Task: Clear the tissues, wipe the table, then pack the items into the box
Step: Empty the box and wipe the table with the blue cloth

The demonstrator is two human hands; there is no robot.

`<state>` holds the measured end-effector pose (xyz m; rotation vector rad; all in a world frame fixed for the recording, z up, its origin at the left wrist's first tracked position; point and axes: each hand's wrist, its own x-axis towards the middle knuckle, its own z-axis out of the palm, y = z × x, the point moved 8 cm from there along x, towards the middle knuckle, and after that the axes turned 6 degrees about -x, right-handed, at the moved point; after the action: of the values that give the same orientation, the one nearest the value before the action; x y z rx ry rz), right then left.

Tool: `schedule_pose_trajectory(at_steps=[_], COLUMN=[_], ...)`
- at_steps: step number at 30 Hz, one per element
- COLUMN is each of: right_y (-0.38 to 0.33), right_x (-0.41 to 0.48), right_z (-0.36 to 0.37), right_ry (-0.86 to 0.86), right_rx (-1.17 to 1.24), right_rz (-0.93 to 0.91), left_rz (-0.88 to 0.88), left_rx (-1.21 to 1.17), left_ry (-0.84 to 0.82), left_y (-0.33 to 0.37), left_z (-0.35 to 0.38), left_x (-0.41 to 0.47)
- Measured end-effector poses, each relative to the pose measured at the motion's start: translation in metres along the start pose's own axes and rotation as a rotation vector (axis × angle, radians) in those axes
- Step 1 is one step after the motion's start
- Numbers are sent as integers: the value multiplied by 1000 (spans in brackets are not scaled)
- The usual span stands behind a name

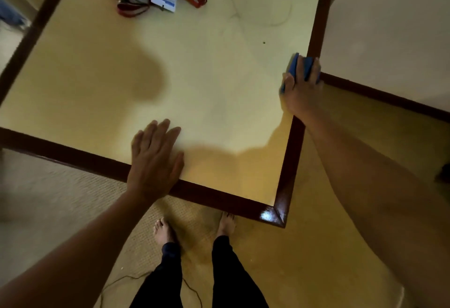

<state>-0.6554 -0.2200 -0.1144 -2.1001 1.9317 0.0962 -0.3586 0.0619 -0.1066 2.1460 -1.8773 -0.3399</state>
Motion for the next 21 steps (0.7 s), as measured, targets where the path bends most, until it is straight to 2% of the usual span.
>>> schedule_pose_trajectory(at_steps=[2,4,6,10,12,14,17,19,21], right_y=[1,-13,-34,-65,-55,-46,-67,-121,-176], right_x=[7,-17,-68,-228,-229,-160,-49,-30,-65], right_z=[2,6,17,64,63,46,21,23,43], right_ry=[-1,57,60,-115,-128,-69,16,40,37], right_rx=[-6,-61,-121,-255,-295,-313,-273,-227,-242], right_rz=[60,-20,-209,-658,-777,-682,-396,-373,-491], left_rz=[7,0,-5,1,4,13,25,33,9], left_rx=[13,41,55,31,16,1,-14,-36,-125], left_ry=[15,13,1,17,32,53,76,76,118], left_y=[-1,-1,-2,-1,-1,0,-2,-3,-5], left_z=[0,0,1,0,-1,-1,-3,-1,-5], left_x=[0,-1,0,0,0,0,-2,-2,-4])
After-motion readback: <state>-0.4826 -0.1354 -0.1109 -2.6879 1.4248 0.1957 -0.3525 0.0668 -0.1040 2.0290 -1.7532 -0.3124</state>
